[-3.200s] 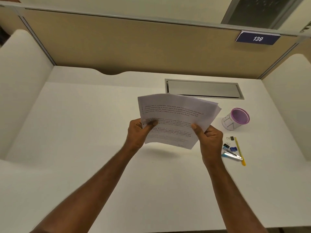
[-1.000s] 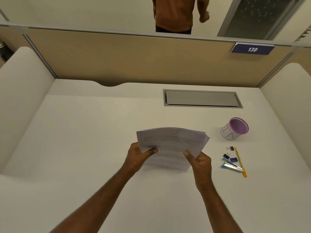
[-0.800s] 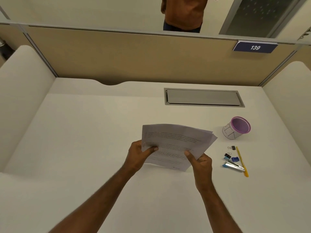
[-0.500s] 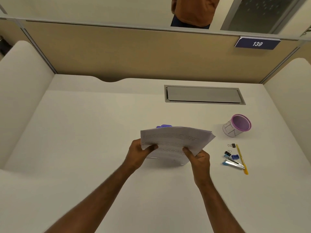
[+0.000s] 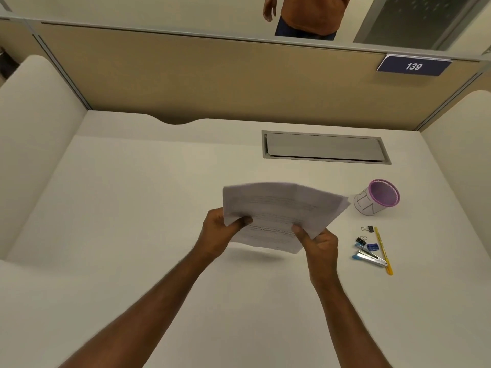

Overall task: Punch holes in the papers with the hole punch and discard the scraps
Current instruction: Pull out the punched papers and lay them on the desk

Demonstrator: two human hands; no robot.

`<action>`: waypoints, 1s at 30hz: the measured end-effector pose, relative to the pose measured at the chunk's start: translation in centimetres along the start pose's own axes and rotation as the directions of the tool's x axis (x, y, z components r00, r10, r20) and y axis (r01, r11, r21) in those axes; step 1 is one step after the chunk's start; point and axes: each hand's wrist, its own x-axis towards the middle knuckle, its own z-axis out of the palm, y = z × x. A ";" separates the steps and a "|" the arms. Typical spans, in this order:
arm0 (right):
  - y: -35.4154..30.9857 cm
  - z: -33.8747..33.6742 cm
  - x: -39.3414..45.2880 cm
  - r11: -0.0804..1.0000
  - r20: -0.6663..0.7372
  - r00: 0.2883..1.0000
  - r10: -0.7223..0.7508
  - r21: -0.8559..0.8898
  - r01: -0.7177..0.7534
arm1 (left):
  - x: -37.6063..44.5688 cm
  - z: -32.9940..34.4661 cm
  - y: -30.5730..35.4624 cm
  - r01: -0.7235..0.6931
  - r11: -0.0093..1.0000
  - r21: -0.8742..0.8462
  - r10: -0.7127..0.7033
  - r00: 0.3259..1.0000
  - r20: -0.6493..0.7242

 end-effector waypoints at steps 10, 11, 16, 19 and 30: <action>-1.8 2.2 0.5 0.999 0.080 0.996 0.050 -0.005 -0.049 | 0.3 -1.9 0.4 0.246 0.957 -0.155 -0.239 0.969 0.064; -1.6 2.4 0.3 0.996 0.102 0.991 0.084 -0.003 -0.084 | 0.1 -2.3 0.1 0.298 0.940 -0.168 -0.285 0.954 0.095; 0.3 3.8 -1.6 0.941 0.213 0.919 0.331 -0.010 -0.337 | -1.8 -4.2 -2.3 0.492 0.836 -0.242 -0.462 0.870 0.173; 1.2 4.6 -3.6 0.876 0.267 0.842 0.469 -0.017 -0.483 | -3.7 -5.5 -4.0 0.584 0.776 -0.238 -0.552 0.812 0.190; 2.7 6.6 -12.0 0.773 0.308 0.717 0.625 -0.119 -0.623 | -12.3 -9.6 -7.1 0.700 0.685 -0.203 -0.660 0.714 0.236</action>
